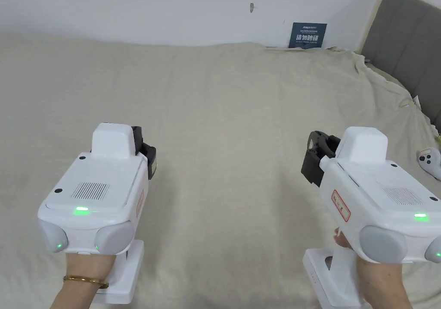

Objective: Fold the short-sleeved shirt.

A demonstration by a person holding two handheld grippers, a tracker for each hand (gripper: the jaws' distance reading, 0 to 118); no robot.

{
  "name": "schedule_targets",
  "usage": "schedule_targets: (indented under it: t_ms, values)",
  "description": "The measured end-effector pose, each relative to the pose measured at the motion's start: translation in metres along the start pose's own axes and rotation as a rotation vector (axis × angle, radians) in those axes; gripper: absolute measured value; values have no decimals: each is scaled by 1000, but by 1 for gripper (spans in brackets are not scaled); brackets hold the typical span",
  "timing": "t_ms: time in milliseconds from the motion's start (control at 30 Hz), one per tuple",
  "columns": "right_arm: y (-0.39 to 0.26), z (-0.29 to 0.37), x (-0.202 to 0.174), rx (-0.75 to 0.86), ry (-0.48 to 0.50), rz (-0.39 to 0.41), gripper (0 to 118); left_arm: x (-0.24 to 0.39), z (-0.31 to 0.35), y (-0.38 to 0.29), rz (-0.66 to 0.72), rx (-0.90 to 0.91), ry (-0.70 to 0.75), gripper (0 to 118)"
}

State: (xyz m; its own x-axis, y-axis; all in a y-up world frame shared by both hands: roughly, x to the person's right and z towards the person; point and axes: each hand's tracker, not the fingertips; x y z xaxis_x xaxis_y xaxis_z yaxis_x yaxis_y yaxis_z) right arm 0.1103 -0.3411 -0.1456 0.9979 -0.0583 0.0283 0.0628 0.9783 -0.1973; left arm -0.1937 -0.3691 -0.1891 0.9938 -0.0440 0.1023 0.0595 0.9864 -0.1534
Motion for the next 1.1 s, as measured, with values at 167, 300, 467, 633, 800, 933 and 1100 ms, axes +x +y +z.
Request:
schedule_targets:
  t_ms: [167,300,467,633,800,933,1100]
  values:
    - [10,-3,5,-88,23,-72,117,-2,3,3,42,-12,-13,109]
    - [24,8,4,-95,65,-125,118,1,9,11,45,-8,-20,111]
    - [41,4,0,-326,-41,-219,117,1,9,17,118,-82,-6,118]
    - [47,9,-15,-429,-178,-124,117,4,8,8,82,-119,12,118]
    - [42,12,-17,-455,-85,-129,117,8,5,-2,45,-151,19,118]
    - [36,1,-12,-513,-67,-189,117,8,3,-8,53,-170,11,118]
    - [27,-15,-9,-564,-117,-220,117,7,-1,-17,40,-181,12,118]
